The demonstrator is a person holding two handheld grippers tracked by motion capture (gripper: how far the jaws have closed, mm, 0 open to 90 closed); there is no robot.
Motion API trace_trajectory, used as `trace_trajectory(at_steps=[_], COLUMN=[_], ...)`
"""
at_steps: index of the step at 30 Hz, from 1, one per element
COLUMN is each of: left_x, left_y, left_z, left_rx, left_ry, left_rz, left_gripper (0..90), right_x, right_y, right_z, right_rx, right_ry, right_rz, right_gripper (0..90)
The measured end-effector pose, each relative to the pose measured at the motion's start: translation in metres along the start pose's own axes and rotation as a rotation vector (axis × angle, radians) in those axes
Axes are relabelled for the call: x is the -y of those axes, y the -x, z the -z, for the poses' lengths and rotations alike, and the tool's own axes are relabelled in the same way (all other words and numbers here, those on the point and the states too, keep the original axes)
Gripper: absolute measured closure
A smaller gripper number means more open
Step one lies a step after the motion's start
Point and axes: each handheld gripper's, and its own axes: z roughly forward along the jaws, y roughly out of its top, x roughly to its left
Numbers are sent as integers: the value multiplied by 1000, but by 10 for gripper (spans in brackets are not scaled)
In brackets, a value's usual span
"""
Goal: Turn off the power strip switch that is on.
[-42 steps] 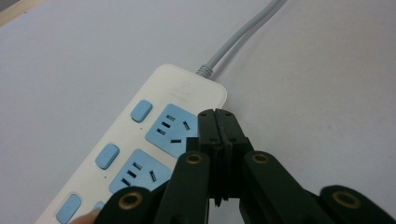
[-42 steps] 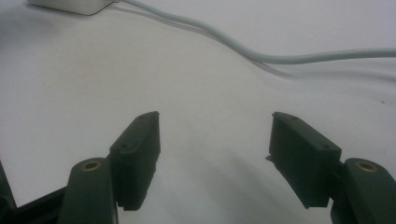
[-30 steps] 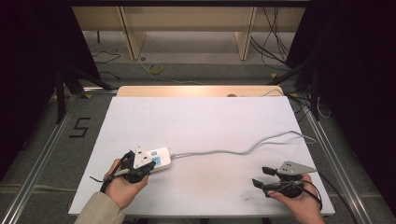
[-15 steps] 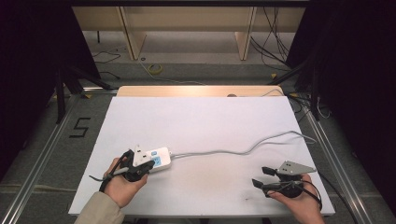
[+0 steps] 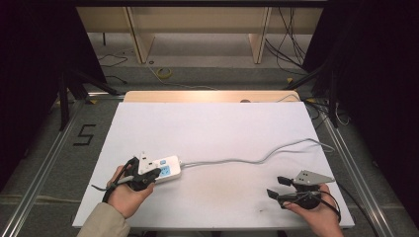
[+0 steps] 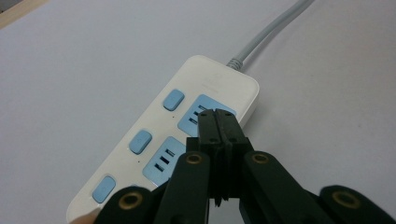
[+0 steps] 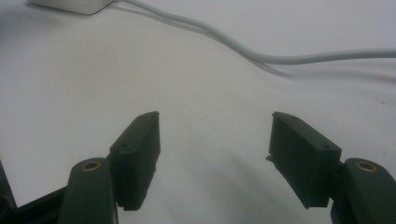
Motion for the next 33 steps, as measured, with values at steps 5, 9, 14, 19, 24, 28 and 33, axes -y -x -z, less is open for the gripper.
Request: trace_trajectory(at_steps=[5, 9, 14, 19, 24, 28, 33], left_x=[1, 1, 2, 2, 2, 2, 3], left_y=[-3, -6, -7, -9, -10, -11, -13], left_z=[1, 1, 3, 3, 4, 4, 5], left_rx=[-5, -10, -16, -20, -25, -28, -33], left_ry=[-5, -8, -9, -16, -14, -20, -22], left_rz=[9, 15, 19, 19, 23, 25, 28], left_gripper=[898, 898, 898, 898, 898, 898, 898], right_x=[0, 0, 0, 0, 0, 0, 0], right_y=[0, 0, 0, 0, 0, 0, 0], right_z=[0, 0, 0, 0, 0, 0, 0], right_rx=[0, 0, 1, 1, 1, 1, 1], right_ry=[0, 0, 0, -1, 0, -1, 0], right_rz=[-1, 0, 0, -2, 0, -1, 0], right_gripper=[346, 346, 346, 346, 346, 346, 346])
